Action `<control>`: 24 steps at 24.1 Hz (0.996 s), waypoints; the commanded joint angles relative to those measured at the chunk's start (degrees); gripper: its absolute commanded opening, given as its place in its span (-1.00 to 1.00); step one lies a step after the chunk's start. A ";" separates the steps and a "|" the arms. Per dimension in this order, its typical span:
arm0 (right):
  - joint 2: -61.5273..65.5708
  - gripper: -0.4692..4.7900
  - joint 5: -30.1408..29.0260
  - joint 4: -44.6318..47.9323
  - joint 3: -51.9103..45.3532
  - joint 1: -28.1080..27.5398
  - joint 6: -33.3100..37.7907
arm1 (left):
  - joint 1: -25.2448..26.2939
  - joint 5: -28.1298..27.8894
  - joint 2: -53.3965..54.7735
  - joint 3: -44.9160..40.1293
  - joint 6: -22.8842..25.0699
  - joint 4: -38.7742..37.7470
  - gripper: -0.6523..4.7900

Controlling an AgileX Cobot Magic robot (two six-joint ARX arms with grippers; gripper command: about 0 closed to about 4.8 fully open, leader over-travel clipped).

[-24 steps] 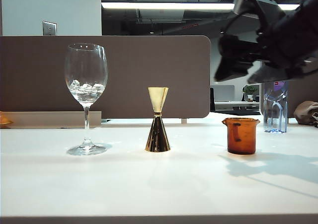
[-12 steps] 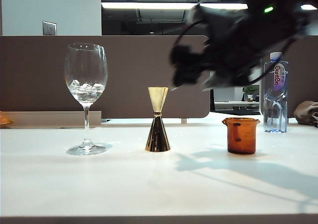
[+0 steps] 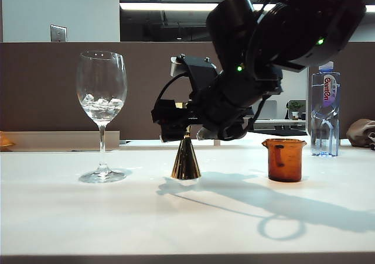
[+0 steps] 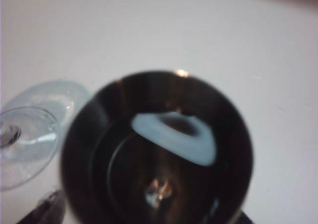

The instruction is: Pick up the small amber measuring cup and pour the water in it into the jigger, then pick up the jigger and pour the water in it into the wine glass.

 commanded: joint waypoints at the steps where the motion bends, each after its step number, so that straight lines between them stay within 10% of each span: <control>1: 1.11 0.65 0.13 2.23 1.16 -0.22 0.24 | 0.13 0.15 0.07 0.20 -0.17 -0.22 -0.77; 24: 3.50 0.31 -0.55 8.28 1.86 -1.53 7.96 | 0.11 0.11 0.07 0.20 -0.17 -0.22 -0.77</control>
